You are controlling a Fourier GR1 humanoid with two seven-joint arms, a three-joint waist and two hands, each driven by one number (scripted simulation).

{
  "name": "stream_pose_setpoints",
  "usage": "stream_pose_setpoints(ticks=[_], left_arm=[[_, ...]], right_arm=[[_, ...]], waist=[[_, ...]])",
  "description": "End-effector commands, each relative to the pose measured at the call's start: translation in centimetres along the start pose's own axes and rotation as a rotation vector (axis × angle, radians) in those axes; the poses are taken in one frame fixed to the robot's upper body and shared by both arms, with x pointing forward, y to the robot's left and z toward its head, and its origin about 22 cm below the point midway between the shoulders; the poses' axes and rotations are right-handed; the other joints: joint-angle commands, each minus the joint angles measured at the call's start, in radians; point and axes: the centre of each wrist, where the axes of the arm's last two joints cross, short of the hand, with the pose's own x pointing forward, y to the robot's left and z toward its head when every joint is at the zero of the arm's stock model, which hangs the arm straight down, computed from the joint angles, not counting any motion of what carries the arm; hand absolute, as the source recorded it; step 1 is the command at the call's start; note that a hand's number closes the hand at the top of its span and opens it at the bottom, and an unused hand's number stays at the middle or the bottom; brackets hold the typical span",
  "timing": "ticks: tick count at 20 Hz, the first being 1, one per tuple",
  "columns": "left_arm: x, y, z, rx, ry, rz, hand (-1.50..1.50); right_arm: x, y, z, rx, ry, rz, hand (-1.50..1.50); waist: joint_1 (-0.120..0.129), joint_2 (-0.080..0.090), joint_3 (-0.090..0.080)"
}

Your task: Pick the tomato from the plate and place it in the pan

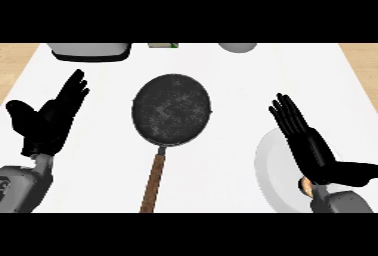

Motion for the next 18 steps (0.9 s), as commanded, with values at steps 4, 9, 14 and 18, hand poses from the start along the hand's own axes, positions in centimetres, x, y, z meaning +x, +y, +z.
stream_pose_setpoints(ticks=[4, 9, 14, 18], left_arm=[[-3.5, 0.7, 2.8, 0.035, 0.038, -0.150, 0.00], [-5.6, 0.4, 4.3, 0.026, 0.108, -0.158, 0.00], [-6.2, 0.1, 5.4, 0.032, 0.094, -0.176, 0.00], [-6.6, -0.4, 5.6, 0.006, 0.088, -0.162, 0.00]], right_arm=[[2.1, -9.8, -0.8, -0.103, -0.030, -0.195, -1.50], [0.6, -17.7, 6.5, -0.567, 0.320, -0.019, -1.50], [4.0, -24.2, 10.6, -0.396, 0.495, 0.118, -1.50], [6.3, -26.0, 10.4, -0.226, 0.535, 0.350, -1.50]], waist=[[0.014, 0.002, 0.016], [-0.003, 0.016, 0.016], [0.018, 0.005, 0.017], [0.030, 0.007, 0.018]])
